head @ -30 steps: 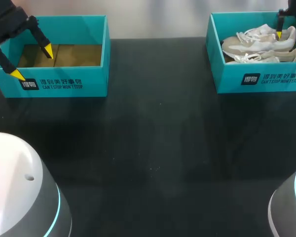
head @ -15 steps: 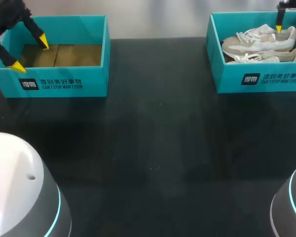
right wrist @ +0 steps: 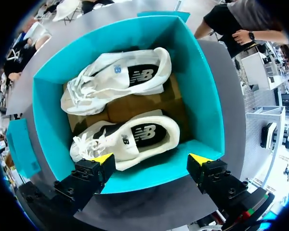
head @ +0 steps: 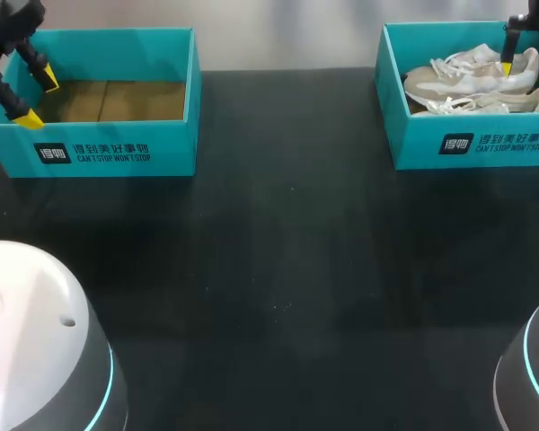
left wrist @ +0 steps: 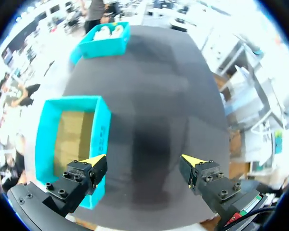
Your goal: Take the shoe out of the shoebox, open the shoe tongue, remove and reinsert the insole, then place the shoe into the shoebox
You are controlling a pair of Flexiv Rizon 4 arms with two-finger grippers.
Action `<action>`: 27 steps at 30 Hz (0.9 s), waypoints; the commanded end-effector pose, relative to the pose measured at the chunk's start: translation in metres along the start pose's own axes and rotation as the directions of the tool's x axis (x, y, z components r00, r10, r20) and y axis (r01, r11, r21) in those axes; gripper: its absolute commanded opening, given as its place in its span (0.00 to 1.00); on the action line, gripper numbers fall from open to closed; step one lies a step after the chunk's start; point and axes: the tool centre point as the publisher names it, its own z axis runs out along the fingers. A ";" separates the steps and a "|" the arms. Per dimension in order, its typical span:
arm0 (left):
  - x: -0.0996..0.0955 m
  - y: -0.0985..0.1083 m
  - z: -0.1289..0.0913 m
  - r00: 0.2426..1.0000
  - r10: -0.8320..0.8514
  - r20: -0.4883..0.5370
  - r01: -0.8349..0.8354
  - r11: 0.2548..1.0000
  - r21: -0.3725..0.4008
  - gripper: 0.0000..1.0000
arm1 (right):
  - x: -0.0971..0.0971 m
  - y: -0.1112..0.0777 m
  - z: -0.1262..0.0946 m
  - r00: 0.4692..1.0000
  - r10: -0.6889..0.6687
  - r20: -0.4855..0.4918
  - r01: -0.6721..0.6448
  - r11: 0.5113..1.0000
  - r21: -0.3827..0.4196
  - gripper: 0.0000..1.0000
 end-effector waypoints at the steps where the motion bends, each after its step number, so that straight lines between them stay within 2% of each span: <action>1: -0.009 -0.003 0.005 0.708 -0.668 0.228 0.700 0.707 -0.102 1.00 | -0.002 -0.022 -0.002 1.000 0.005 -0.004 -0.006 0.995 -0.100 1.00; 12: -0.009 -0.003 0.005 0.708 -0.668 0.228 0.700 0.707 -0.102 1.00 | -0.002 -0.022 -0.002 1.000 0.005 -0.004 -0.006 0.995 -0.100 1.00; 13: -0.015 -0.008 0.009 0.613 -0.745 0.264 0.788 0.600 -0.140 1.00 | -0.002 -0.022 -0.002 1.000 0.005 -0.004 -0.006 0.995 -0.100 1.00; 15: -0.032 -0.009 0.018 0.481 -0.843 0.240 0.875 0.447 -0.187 1.00 | -0.002 -0.022 -0.002 1.000 0.005 -0.004 -0.006 0.995 -0.100 1.00; 16: -0.040 -0.009 0.022 0.389 -0.882 0.268 0.915 0.336 -0.221 1.00 | -0.002 -0.022 -0.002 1.000 0.005 -0.004 -0.006 0.995 -0.100 1.00; 18: -0.049 -0.004 0.027 0.252 -0.916 0.313 0.960 0.195 -0.201 1.00 | -0.002 -0.022 -0.002 1.000 0.005 -0.004 -0.006 0.995 -0.100 1.00; 19: -0.053 -0.001 0.028 0.207 -0.929 0.308 0.965 0.141 -0.223 1.00 | -0.002 -0.022 -0.002 1.000 0.005 -0.004 -0.006 0.995 -0.100 1.00; 20: -0.054 0.002 0.028 0.170 -0.933 0.317 0.975 0.112 -0.192 1.00 | -0.002 -0.022 -0.002 1.000 0.005 -0.004 -0.006 0.995 -0.100 1.00; 21: -0.058 0.004 0.027 0.105 -0.931 0.350 0.985 0.048 -0.167 1.00 | -0.001 -0.024 -0.003 1.000 0.009 -0.002 -0.010 0.995 -0.102 1.00; 22: -0.061 0.006 0.027 0.102 -0.938 0.331 0.982 0.042 -0.185 1.00 | 0.000 -0.026 -0.003 1.000 0.016 -0.002 -0.016 0.995 -0.101 1.00; 27: -0.073 0.012 0.030 -0.041 -0.930 0.365 0.979 -0.111 -0.174 1.00 | 0.003 -0.041 -0.003 0.998 0.054 -0.017 -0.056 0.995 -0.082 1.00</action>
